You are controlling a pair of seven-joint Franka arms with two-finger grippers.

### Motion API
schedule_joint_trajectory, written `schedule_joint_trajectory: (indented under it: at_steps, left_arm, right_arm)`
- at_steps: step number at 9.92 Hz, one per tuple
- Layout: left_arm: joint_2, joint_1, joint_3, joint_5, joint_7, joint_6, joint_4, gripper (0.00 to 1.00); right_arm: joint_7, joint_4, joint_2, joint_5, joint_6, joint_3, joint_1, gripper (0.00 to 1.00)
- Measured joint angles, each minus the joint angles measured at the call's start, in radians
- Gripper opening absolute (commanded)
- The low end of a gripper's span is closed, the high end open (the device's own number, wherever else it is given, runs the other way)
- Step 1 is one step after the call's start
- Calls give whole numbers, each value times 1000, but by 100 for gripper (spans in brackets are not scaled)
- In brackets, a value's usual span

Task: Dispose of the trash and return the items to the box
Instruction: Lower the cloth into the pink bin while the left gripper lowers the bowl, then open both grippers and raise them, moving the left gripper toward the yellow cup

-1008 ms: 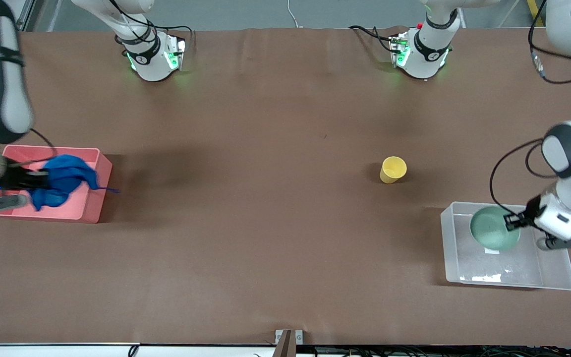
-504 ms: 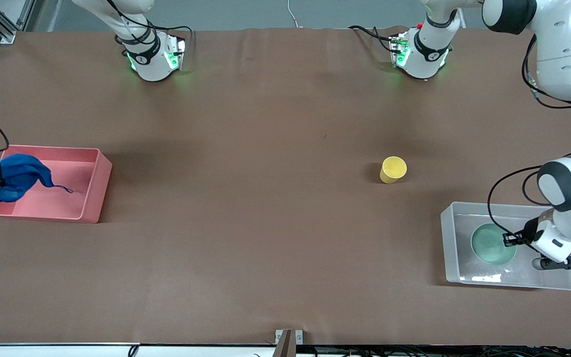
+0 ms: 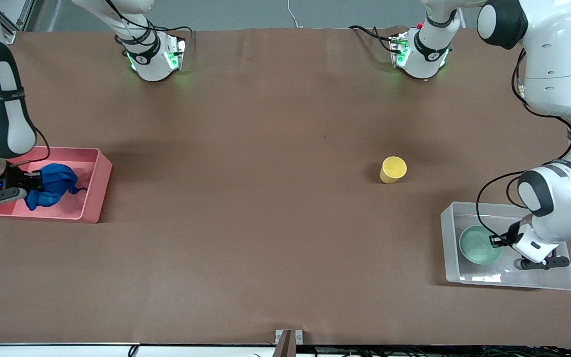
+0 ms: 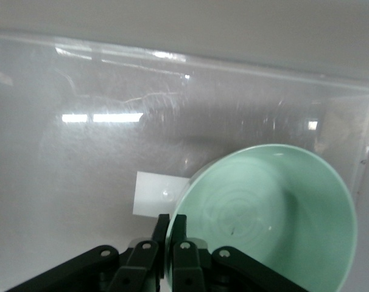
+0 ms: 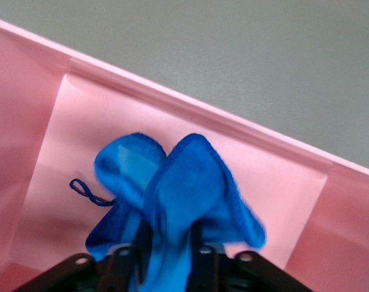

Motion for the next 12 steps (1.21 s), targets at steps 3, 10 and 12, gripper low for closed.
schedule_joint_trajectory:
  at_steps: [3,10,12]
  left_arm:
    - [-67,2,2,0,0,-67,-1,100]
    - [-511,-8,-145,111,-98,-477,-63,100]
    - [-629,-8,-222,133,-175,-467,-213,99]
  right_arm:
    - [48,18,-10,6,-16,1,15,100]
    - [727,227,-258,6,-496,236,56,100]
    - [766,302,-348,-19,-638,261,59,100]
